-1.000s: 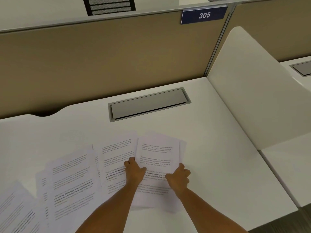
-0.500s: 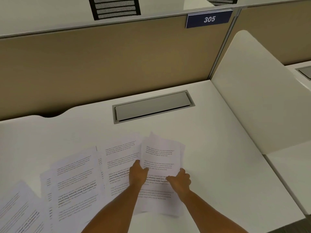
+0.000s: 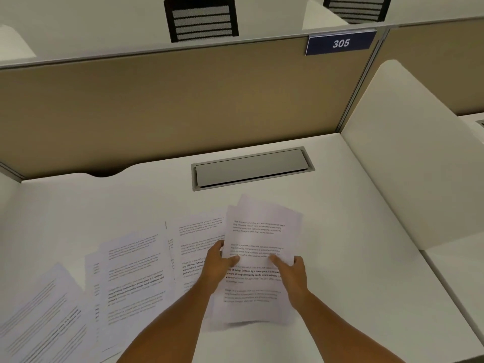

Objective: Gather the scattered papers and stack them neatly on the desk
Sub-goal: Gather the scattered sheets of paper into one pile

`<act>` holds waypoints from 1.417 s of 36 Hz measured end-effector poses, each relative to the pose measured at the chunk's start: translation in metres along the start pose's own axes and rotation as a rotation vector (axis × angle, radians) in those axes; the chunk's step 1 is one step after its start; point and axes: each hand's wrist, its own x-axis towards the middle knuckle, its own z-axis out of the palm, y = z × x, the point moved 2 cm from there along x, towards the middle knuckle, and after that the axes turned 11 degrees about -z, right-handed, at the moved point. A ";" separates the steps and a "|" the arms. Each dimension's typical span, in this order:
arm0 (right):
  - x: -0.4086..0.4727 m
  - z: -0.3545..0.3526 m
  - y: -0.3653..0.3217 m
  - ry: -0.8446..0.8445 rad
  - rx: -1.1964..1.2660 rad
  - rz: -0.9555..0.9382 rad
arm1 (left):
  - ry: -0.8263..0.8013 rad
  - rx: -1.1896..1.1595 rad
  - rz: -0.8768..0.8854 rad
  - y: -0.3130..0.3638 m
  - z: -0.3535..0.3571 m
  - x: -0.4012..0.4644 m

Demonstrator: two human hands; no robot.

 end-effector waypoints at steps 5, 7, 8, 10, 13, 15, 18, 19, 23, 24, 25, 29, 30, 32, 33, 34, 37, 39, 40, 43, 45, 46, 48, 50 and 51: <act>-0.007 -0.005 -0.009 0.004 0.172 -0.022 | -0.025 -0.053 0.029 0.002 -0.017 -0.012; -0.009 -0.005 -0.013 -0.015 0.209 -0.053 | -0.006 -0.076 0.034 0.002 -0.023 -0.016; -0.010 -0.003 -0.015 -0.034 0.213 -0.067 | 0.008 -0.088 0.035 0.001 -0.027 -0.018; -0.011 0.002 -0.020 -0.092 0.183 -0.105 | 0.038 -0.113 0.038 0.000 -0.034 -0.022; -0.012 0.012 -0.026 -0.159 0.101 -0.174 | 0.090 -0.153 0.043 -0.003 -0.045 -0.026; -0.013 0.021 -0.030 -0.179 0.066 -0.211 | 0.124 -0.174 0.027 -0.006 -0.053 -0.028; -0.013 0.038 -0.036 -0.216 0.006 -0.244 | 0.164 -0.190 0.006 -0.011 -0.066 -0.031; -0.013 0.043 -0.038 -0.228 -0.016 -0.250 | 0.184 -0.192 0.006 -0.013 -0.071 -0.031; -0.013 0.068 -0.042 -0.274 -0.091 -0.262 | 0.263 -0.175 0.014 -0.021 -0.088 -0.034; -0.014 0.074 -0.043 -0.280 -0.109 -0.261 | 0.269 -0.162 0.014 -0.023 -0.092 -0.035; -0.014 0.079 -0.044 -0.283 -0.129 -0.260 | 0.269 -0.146 0.013 -0.025 -0.094 -0.035; -0.017 0.098 -0.044 -0.286 -0.196 -0.269 | 0.268 -0.095 0.011 -0.035 -0.103 -0.031; -0.018 0.102 -0.044 -0.281 -0.205 -0.267 | 0.272 -0.086 0.008 -0.037 -0.104 -0.030; -0.020 0.109 -0.042 -0.268 -0.222 -0.258 | 0.288 -0.068 -0.004 -0.041 -0.107 -0.027; -0.020 0.112 -0.041 -0.264 -0.231 -0.252 | 0.299 -0.054 -0.009 -0.043 -0.108 -0.026; -0.020 0.116 -0.040 -0.262 -0.237 -0.247 | 0.310 -0.036 -0.008 -0.045 -0.109 -0.025; -0.019 0.125 -0.036 -0.252 -0.258 -0.241 | 0.332 0.019 -0.006 -0.050 -0.111 -0.018; -0.018 0.132 -0.034 -0.247 -0.278 -0.240 | 0.332 0.048 -0.011 -0.055 -0.112 -0.013; -0.017 0.134 -0.033 -0.242 -0.293 -0.241 | 0.326 0.061 -0.016 -0.056 -0.112 -0.010; -0.013 0.141 -0.030 -0.232 -0.350 -0.251 | 0.323 0.121 -0.035 -0.059 -0.111 -0.004; -0.010 0.147 -0.028 -0.230 -0.398 -0.262 | 0.337 0.193 -0.043 -0.062 -0.110 -0.001; -0.007 0.149 -0.027 -0.228 -0.442 -0.269 | 0.351 0.256 -0.044 -0.063 -0.110 0.000; -0.001 0.154 -0.025 -0.202 -0.594 -0.257 | 0.387 0.427 -0.048 -0.066 -0.110 0.002; 0.003 0.156 -0.025 -0.182 -0.767 -0.222 | 0.414 0.550 -0.057 -0.067 -0.111 0.003; 0.004 0.158 -0.024 -0.187 -0.826 -0.206 | 0.424 0.587 -0.064 -0.068 -0.112 0.003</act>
